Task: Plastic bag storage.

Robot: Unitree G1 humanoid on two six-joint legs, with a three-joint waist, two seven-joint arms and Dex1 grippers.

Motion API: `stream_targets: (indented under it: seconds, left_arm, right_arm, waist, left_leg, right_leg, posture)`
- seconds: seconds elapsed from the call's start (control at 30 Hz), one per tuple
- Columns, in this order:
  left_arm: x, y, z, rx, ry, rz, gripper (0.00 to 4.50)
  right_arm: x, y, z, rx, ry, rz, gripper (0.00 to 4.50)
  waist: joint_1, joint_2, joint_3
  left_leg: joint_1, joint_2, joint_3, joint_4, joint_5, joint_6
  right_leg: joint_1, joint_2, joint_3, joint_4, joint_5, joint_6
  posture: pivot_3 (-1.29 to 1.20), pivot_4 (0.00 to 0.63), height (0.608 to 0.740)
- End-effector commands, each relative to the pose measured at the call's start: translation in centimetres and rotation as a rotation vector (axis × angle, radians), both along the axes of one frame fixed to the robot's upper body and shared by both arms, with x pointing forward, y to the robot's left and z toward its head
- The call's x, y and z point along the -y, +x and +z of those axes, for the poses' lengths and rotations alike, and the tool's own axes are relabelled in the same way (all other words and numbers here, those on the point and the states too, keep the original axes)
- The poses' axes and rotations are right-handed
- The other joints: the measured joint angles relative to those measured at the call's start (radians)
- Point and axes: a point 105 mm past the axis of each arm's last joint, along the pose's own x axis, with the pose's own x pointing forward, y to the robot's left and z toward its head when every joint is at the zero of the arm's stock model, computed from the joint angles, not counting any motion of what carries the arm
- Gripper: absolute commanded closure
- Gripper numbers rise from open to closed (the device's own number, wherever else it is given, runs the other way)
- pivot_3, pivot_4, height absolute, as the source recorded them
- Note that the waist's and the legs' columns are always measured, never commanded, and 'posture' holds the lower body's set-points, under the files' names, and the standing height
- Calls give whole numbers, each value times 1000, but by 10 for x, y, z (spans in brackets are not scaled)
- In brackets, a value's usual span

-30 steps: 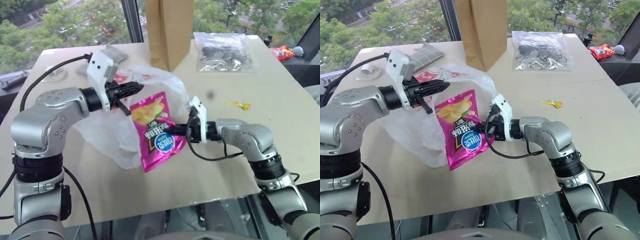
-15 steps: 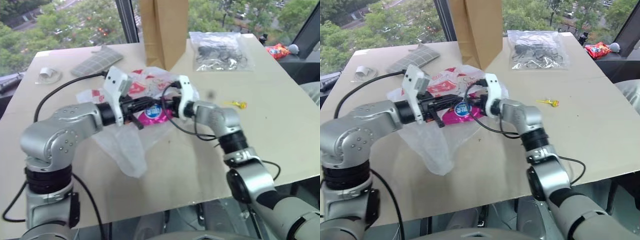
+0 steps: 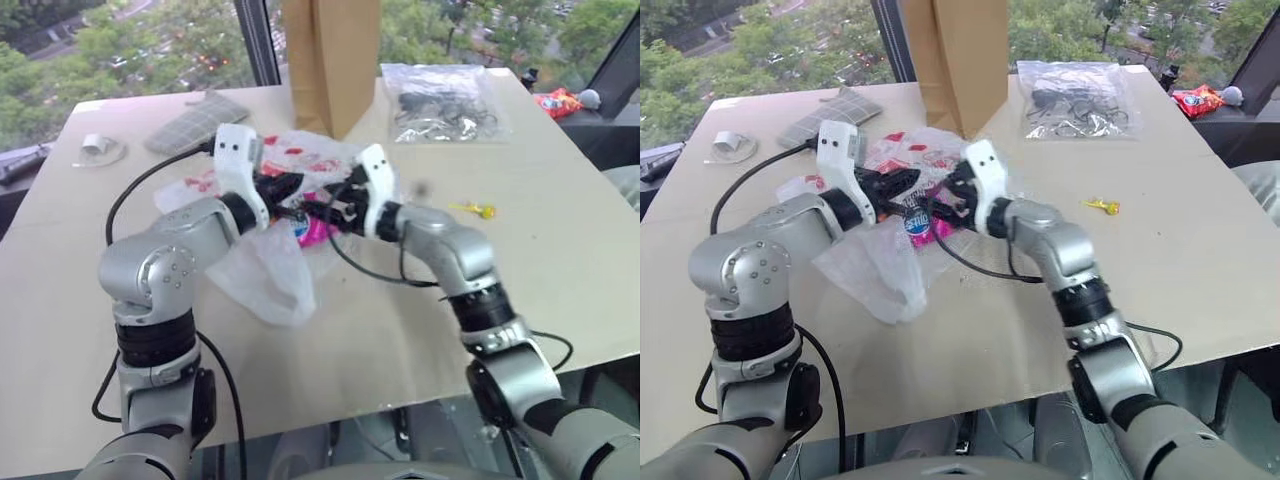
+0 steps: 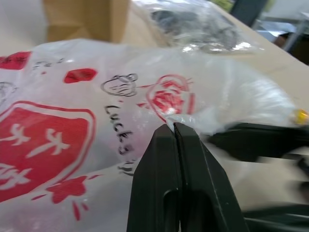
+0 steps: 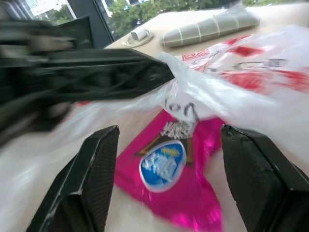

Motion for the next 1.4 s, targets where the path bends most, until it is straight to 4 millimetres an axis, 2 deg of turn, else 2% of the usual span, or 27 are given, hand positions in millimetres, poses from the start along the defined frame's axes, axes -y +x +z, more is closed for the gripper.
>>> stream_targets:
  seconds: [0.03, 0.1, 0.2, 0.3, 0.43, 0.57, 0.63, 0.73, 0.9, 1.03, 1.13, 1.23, 1.33, 1.4]
  left_arm:
    - [-1, 8, 13, 64, -14, 39, 4500]
    - [-1, 12, 17, 76, -23, 55, 4500]
    - [-5, 21, 32, 96, -68, 122, 4500]
    - [-7, 23, 50, 116, -131, 181, 4500]
    - [-9, 24, 45, 85, -126, 237, 4500]
    - [-1, 23, 46, 90, -124, 216, 4500]
    - [1, 21, 42, 89, -116, 205, 4500]
    - [2, 17, 31, 78, -82, 190, 4500]
    - [8, 14, 24, 94, -22, 160, 4500]
    - [13, 11, 32, 138, 2, 149, 4500]
    - [11, 8, 33, 150, 7, 163, 4500]
    - [9, 6, 35, 162, 9, 179, 4500]
    - [6, 2, 39, 179, 13, 201, 4500]
    - [3, 0, 40, 184, 16, 215, 4500]
  right_arm:
    - [16, -23, 35, 109, 56, 19, 504]
    - [28, -31, 48, 158, 79, -1, 78]
    - [42, -46, 64, 209, 95, -29, 78]
    - [61, -71, 75, 250, 90, -18, 78]
    - [91, -84, 67, 262, -83, -60, 78]
    - [132, -77, 46, 262, -356, -156, 78]
    - [152, -68, 27, 256, -513, -197, 78]
    - [182, -41, 0, 260, -677, -265, 78]
    - [203, -3, -29, 247, -767, -285, 78]
    - [234, 50, -53, 170, -825, -417, 78]
    - [252, 77, -60, 150, -868, -513, 78]
    - [269, 91, -73, 89, -907, -568, 78]
    - [279, 90, -89, -63, -864, -590, 78]
    - [278, 85, -96, -163, -822, -548, 593]
  waist:
    - [0, 0, 0]
    - [4, 0, 0]
    - [10, 0, 0]
    - [22, -1, 0]
    - [27, -1, 0]
    - [32, -1, 0]
    - [34, -2, 1]
    - [26, -2, 0]
    - [26, -3, 1]
    - [27, -3, 1]
    - [28, -3, 1]
    - [27, -3, 1]
    - [28, -3, 1]
    - [29, -3, 1]
  left_leg:
    - [0, 0, 0, 0, 0, 0]
    - [0, 0, 0, 0, 0, 0]
    - [0, 0, 0, 1, 0, 0]
    - [-1, -1, -1, 1, 0, 0]
    - [-1, -1, 0, -1, 0, 1]
    - [-1, -1, 0, 0, -1, 1]
    - [-1, -1, 0, 0, -1, 1]
    - [0, -1, 3, 1, -1, 2]
    - [2, 0, 5, 1, 0, 1]
    - [2, 0, 7, 3, 0, 1]
    - [1, 0, 7, 2, 0, 1]
    - [1, 0, 5, 1, 0, 1]
    - [1, 0, 4, 0, 0, 1]
    - [1, 0, 3, 0, 0, 1]
  right_leg:
    - [0, 0, 0, 0, 0, 0]
    - [0, 0, 0, 0, 0, 0]
    - [0, -1, 0, 0, 0, 0]
    - [1, -1, -1, -1, 0, 0]
    - [1, -2, -1, -3, 0, 0]
    - [2, -2, -2, -3, 0, 0]
    - [2, -2, -2, -3, 0, 0]
    - [3, -2, -1, -3, 0, 1]
    - [3, 0, 2, -2, 0, 1]
    - [3, 0, 5, -3, 1, 1]
    - [2, 0, 5, -3, 1, 1]
    - [2, 0, 4, -3, 1, 1]
    - [3, -1, 3, -6, 1, 1]
    - [5, -1, 2, -8, 2, 2]
  posture:
    - [0, 150, 740]
    - [0, 150, 740]
    - [0, 150, 740]
    - [0, 150, 740]
    - [0, 150, 740]
    - [0, 150, 740]
    - [0, 150, 740]
    - [0, 150, 740]
    - [0, 150, 740]
    - [0, 150, 740]
    - [0, 150, 740]
    - [0, 150, 740]
    - [0, 150, 740]
    - [0, 150, 740]
